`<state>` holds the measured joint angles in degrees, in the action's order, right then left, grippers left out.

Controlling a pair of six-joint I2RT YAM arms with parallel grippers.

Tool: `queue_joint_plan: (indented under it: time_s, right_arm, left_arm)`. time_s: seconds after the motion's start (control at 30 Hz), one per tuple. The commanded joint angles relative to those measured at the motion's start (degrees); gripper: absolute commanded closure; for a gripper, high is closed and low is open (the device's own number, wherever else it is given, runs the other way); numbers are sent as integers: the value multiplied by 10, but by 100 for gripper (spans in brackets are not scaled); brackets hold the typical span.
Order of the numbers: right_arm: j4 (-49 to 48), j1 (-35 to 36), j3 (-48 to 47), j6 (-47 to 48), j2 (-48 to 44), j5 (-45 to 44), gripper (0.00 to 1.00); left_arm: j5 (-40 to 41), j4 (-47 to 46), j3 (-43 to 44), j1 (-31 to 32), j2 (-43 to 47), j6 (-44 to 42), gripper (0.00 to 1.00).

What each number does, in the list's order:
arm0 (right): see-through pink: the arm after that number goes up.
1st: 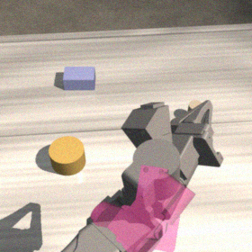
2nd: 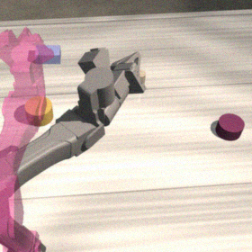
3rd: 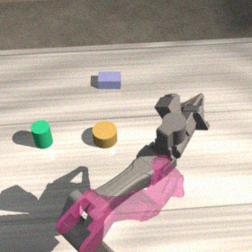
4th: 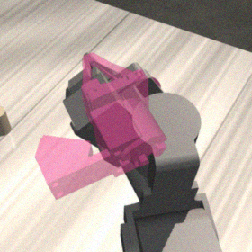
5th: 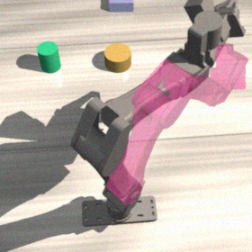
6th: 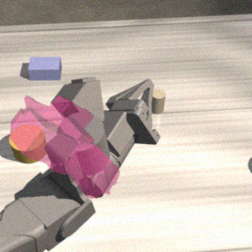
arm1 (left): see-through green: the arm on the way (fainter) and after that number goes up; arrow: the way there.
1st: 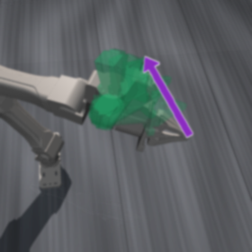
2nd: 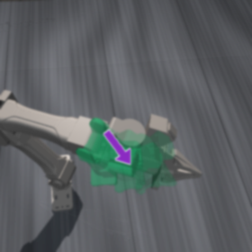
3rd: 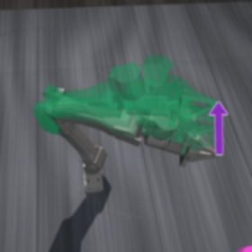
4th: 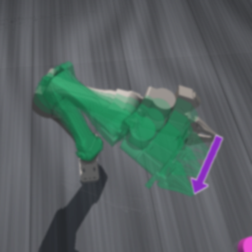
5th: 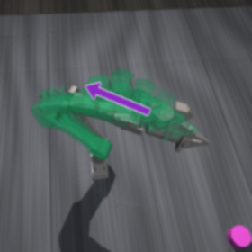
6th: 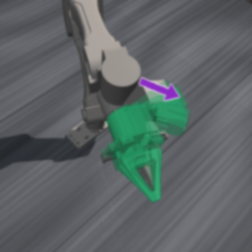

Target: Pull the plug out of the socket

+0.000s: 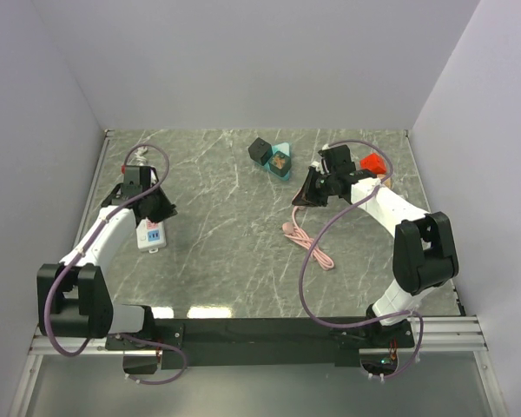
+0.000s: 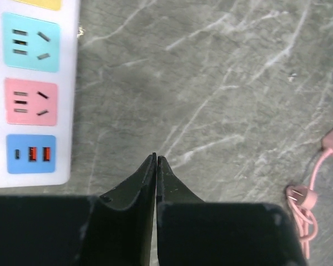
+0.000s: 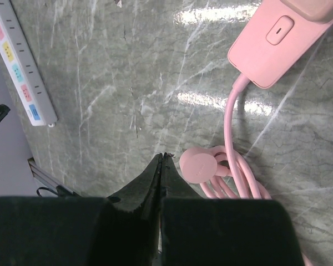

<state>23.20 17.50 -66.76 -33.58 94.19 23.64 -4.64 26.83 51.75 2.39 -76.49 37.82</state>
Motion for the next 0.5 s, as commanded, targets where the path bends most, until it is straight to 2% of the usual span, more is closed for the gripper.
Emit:
queue_joint_plan:
  time_s: [0.0,0.17,0.47]
  right_arm:
    - [-13,5,-26,1,-20,9,100]
    - [-21,4,-21,-5,-30,11,100]
    - [-14,4,-35,3,-50,-15,100]
  left_arm:
    - [-5,-21,6,13,27,8,89]
    - [-6,-28,3,17,38,19,85]
    - [-7,-27,20,29,55,26,86]
